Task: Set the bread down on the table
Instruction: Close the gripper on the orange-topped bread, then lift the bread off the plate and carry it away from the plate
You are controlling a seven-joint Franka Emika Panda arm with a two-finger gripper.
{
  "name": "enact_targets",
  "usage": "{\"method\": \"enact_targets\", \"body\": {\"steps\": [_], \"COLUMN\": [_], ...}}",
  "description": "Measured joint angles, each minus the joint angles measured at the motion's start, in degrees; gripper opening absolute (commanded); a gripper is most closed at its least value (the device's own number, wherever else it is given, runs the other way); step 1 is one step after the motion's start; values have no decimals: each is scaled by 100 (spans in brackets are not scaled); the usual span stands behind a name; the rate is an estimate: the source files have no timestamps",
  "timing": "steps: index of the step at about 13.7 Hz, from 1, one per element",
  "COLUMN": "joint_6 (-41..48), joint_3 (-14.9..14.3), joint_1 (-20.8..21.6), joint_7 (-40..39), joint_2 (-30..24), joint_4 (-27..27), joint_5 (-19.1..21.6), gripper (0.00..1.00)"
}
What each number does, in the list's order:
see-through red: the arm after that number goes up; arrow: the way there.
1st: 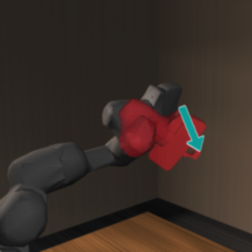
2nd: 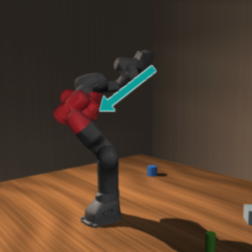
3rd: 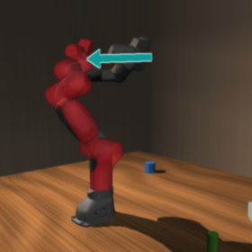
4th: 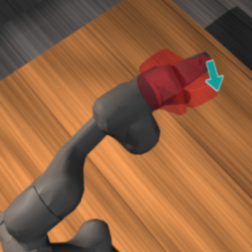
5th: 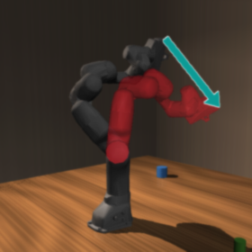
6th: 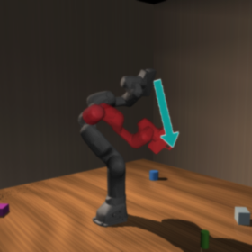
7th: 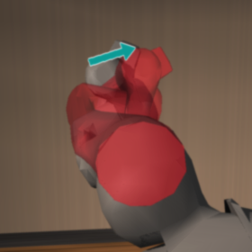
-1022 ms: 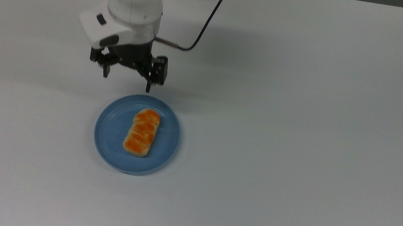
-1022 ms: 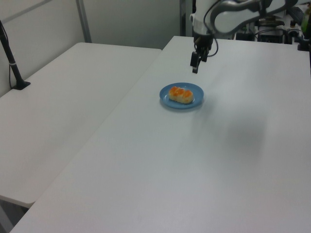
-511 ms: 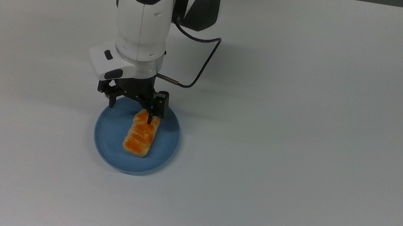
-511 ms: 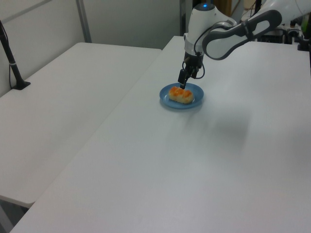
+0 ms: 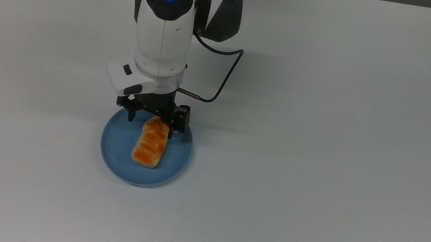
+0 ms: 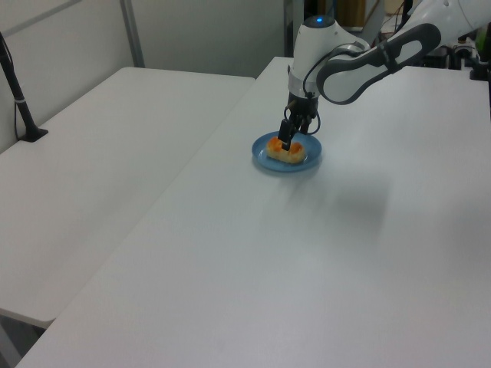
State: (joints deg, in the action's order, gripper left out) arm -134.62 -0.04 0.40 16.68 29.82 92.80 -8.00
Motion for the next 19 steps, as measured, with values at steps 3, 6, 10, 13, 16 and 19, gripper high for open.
{"method": "enact_targets", "body": {"steps": [3,6,10,13,16,19], "joint_6": [0,0,0,139,539,827], "joint_3": [19,20,20,13,-14,-35], "joint_1": [44,80,80,63,-174,-735], "joint_7": [3,9,14,14,-273,-1248], "joint_2": [63,81,67,-84,-431,-613], "joint_4": [0,-5,-66,-136,-214,-354], "joint_5": [0,0,0,0,0,-1], "gripper": [49,0,0,0,0,0]}}
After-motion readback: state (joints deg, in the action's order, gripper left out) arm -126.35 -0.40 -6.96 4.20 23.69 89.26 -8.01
